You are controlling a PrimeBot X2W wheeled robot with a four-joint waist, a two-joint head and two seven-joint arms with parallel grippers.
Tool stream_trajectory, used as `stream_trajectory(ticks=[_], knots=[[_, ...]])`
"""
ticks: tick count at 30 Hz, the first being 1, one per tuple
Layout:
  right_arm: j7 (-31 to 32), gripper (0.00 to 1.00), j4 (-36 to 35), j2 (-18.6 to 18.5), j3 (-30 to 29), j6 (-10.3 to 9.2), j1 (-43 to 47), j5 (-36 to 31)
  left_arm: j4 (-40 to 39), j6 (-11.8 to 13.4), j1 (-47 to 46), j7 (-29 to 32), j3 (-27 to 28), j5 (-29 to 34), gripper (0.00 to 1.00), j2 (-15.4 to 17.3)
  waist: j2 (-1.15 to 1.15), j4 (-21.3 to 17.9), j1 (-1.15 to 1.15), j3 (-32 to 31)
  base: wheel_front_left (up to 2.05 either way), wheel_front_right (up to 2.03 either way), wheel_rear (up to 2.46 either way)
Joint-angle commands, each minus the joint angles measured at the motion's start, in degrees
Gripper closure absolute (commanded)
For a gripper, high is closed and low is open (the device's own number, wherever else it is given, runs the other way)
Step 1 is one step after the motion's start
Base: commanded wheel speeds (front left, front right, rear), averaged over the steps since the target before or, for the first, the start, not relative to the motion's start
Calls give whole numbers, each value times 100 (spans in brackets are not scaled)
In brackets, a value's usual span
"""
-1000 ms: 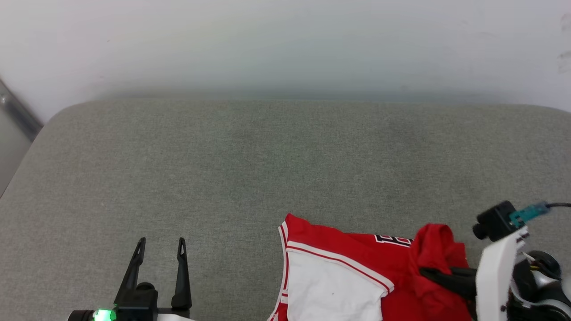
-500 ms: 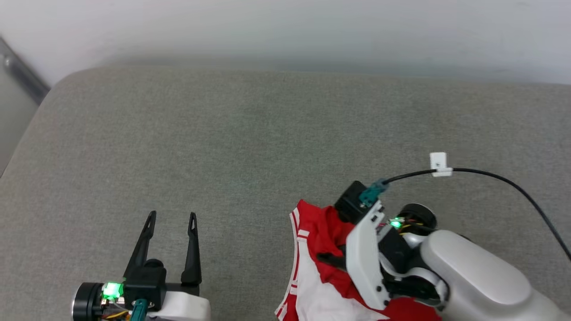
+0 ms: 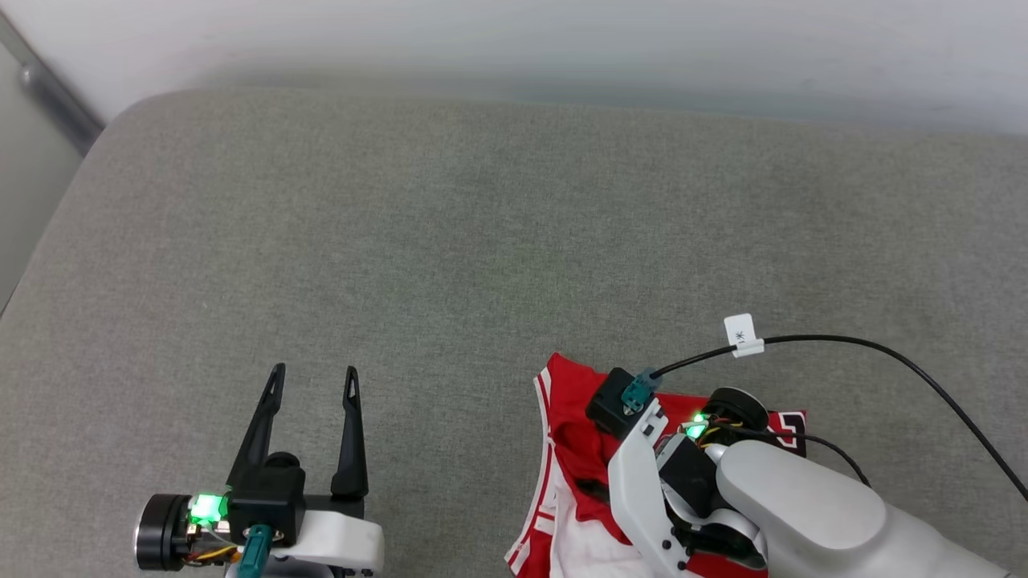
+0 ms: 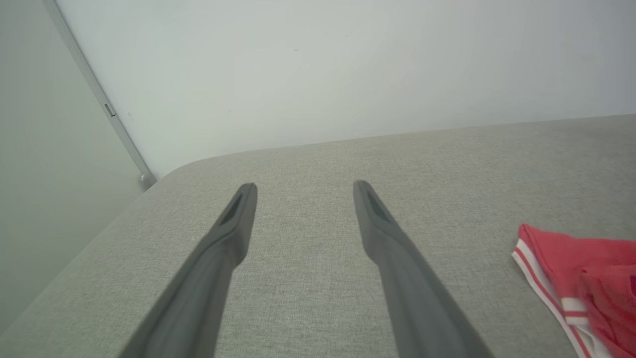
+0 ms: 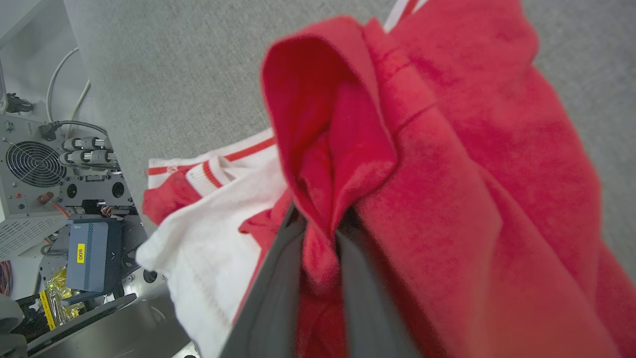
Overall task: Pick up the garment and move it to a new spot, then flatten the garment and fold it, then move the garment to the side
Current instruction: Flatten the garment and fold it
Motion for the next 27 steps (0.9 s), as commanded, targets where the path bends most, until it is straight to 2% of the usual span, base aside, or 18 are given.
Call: stream_trajectory(ticks=[1, 5, 6, 9, 12, 16, 19, 23, 27], knots=[[-286, 0, 66, -50, 78, -11, -40, 69, 29, 21, 76, -26, -2, -8, 0, -7, 0, -69, 0, -139, 0, 0, 0], [-848, 0, -121, -200, -23, -11, -142, 136, 70, 6, 161, -26, -14, 0, 0, 11, 0, -127, 0, -360, 0, 0, 0], [-1250, 0, -267, -347, -113, -9, -96, 71, 99, 4, 251, -26, -24, -11, 0, 9, 0, -180, 0, -526, 0, 0, 0], [-1832, 0, -395, -622, -430, -9, 53, -80, 99, 20, 398, -26, -25, -17, 0, 16, 0, -290, 0, -728, 0, 0, 0], [-2444, 0, -410, -842, -1025, -8, 243, -329, 45, 34, 516, -26, -1, -28, 0, 23, 0, -404, 0, -865, 0, 0, 0], [-3323, 0, -296, -977, -2082, -8, 658, -879, -14, 45, 638, -26, 45, -35, 0, 38, 0, -543, 0, -963, 0, 0, 0], [-3860, 0, -202, -923, -3104, -9, 1065, -1456, -54, 57, 679, -26, 80, -45, 0, 40, 0, -630, 0, -1001, 0, 0, 0], [-4040, 0, -422, -545, -4611, -8, 1844, -2120, -118, 57, 745, -26, 115, -60, 0, 32, 0, -731, 0, -1041, 0, 0, 0], [-4047, 0, -1335, -91, -5923, -8, 2719, -2960, -152, 30, 792, -26, 114, -62, 0, 12, 0, -783, 0, -1052, 0, 0, 0]])
